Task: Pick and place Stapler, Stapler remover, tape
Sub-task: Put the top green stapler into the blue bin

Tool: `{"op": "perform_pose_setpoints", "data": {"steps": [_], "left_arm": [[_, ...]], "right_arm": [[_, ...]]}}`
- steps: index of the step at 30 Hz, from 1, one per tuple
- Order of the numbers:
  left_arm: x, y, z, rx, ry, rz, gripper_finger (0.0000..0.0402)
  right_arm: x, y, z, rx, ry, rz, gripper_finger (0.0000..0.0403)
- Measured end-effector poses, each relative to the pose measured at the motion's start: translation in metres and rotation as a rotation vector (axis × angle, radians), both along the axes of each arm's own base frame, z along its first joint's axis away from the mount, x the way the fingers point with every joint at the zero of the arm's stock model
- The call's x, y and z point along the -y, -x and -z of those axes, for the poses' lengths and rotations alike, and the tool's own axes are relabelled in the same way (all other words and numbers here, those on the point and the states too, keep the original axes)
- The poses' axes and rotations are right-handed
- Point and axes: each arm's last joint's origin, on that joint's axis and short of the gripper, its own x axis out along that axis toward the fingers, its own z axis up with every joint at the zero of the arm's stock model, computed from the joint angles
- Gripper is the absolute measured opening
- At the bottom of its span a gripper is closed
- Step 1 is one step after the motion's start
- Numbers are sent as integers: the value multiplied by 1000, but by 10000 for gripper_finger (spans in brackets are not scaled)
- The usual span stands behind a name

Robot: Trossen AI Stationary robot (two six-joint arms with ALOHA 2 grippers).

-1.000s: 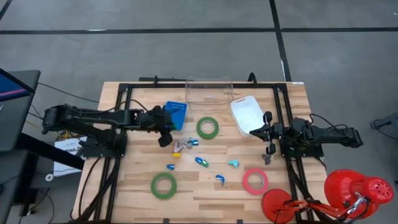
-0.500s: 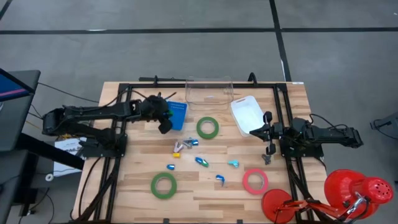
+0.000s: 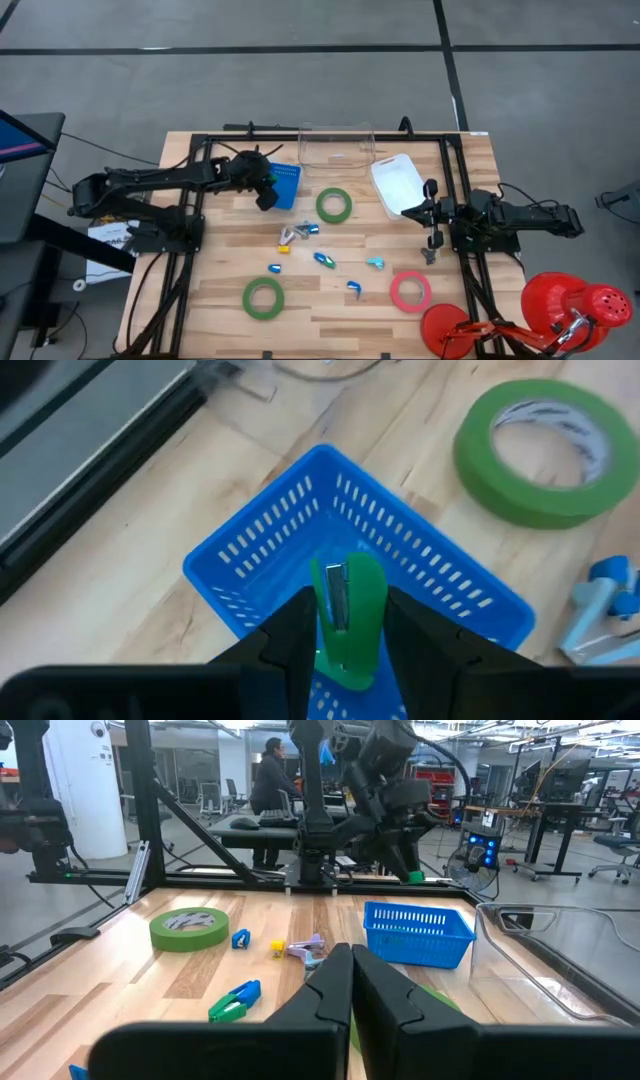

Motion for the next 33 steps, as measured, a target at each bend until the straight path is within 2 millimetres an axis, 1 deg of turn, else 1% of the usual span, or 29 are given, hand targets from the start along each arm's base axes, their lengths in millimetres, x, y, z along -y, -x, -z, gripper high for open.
{"op": "perform_pose_setpoints", "data": {"steps": [12,16,27,30,33], "left_arm": [[-7,-15,32,-115,51,-3,106],[-9,-18,39,-130,58,-2,106],[-9,-20,40,-114,70,12,107],[-8,-22,39,-97,80,27,118],[-8,-23,39,-86,88,37,141]], "right_arm": [[0,0,0,0,0,0,1],[0,0,0,0,0,0,1],[0,0,0,0,0,0,1],[0,0,0,0,0,0,1],[0,0,0,0,0,0,1]]}}
